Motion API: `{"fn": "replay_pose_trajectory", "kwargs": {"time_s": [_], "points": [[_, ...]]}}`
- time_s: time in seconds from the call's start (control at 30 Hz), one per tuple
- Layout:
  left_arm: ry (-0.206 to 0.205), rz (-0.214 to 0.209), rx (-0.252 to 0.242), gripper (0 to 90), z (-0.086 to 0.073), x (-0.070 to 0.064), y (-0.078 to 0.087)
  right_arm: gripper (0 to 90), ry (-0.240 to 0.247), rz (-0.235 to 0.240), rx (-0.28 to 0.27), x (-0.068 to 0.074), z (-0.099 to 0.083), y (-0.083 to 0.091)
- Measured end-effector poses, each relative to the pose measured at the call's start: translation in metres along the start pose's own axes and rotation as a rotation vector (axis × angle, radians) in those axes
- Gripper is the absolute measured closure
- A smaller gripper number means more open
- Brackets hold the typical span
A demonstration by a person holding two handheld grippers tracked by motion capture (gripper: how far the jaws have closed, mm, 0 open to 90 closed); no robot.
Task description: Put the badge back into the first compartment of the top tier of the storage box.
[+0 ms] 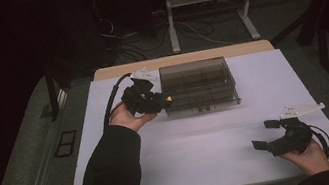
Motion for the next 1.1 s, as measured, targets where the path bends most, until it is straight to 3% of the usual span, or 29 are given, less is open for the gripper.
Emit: {"fn": "replay_pose_trajectory", "kwargs": {"time_s": [0.3,0.73,1.1], "points": [[0.006,0.003,0.000,58.5,0.002,0.008,-0.016,0.1,0.006,-0.002,-0.001,-0.001,0.000,0.000],[0.057,0.014,-0.020,58.5,-0.003,0.026,-0.036,0.2,0.003,0.001,0.002,-0.002,-0.001,0.001],[0.097,-0.007,-0.043,58.5,-0.014,0.035,-0.050,0.2,0.000,-0.001,0.003,-0.002,-0.001,0.001]]}}
Point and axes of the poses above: each handheld gripper's, and its own axes: y roughly backward along the jaws, z roughly out of its top, x roughly to its left, the point moved 2 cm from there along -y, roughly forward along the jaws, and after that the axes turned 3 degrees about -x, right-handed, at the moved point
